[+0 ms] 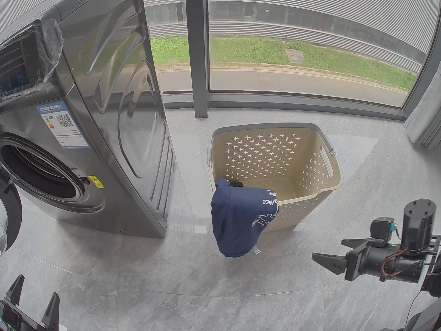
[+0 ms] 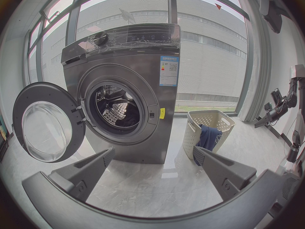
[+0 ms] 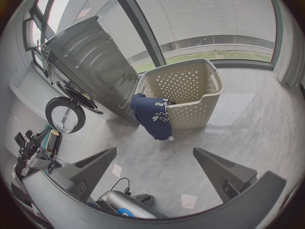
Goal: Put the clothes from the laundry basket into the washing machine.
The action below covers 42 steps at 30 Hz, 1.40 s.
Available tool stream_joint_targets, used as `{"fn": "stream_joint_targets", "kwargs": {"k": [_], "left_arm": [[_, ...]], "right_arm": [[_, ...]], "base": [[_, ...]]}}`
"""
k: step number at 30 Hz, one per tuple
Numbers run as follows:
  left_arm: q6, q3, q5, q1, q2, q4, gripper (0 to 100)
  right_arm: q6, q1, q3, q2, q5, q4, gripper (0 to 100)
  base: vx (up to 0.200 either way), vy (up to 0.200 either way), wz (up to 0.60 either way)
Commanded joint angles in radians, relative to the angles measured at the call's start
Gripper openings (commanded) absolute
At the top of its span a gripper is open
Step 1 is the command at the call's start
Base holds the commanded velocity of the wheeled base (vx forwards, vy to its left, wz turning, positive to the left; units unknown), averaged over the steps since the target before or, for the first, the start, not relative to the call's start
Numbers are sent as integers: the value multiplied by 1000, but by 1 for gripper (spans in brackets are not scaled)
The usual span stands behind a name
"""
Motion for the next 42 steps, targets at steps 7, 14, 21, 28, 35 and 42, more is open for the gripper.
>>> {"fn": "stream_joint_targets", "kwargs": {"k": [7,14,21,28,35,42], "left_arm": [[0,15,0,0,-12,0,100],[-2,15,1,0,-12,0,100],[-2,15,0,0,-12,0,100],[-2,15,1,0,-12,1,100],[-3,15,1,0,-12,0,100],[-3,15,1,0,-12,0,100]], "right_arm": [[15,115,-17,353,-46,-209,100],[19,154,-57,514,-55,-342,100],[19,149,-134,666,-61,-459,100],[18,143,-229,746,-96,-483,100],[19,137,-324,814,-102,-485,100],[21,123,-396,864,-102,-483,100]], "base": [[114,0,0],[0,0,0],[0,0,0],[0,0,0],[0,0,0],[0,0,0]]}}
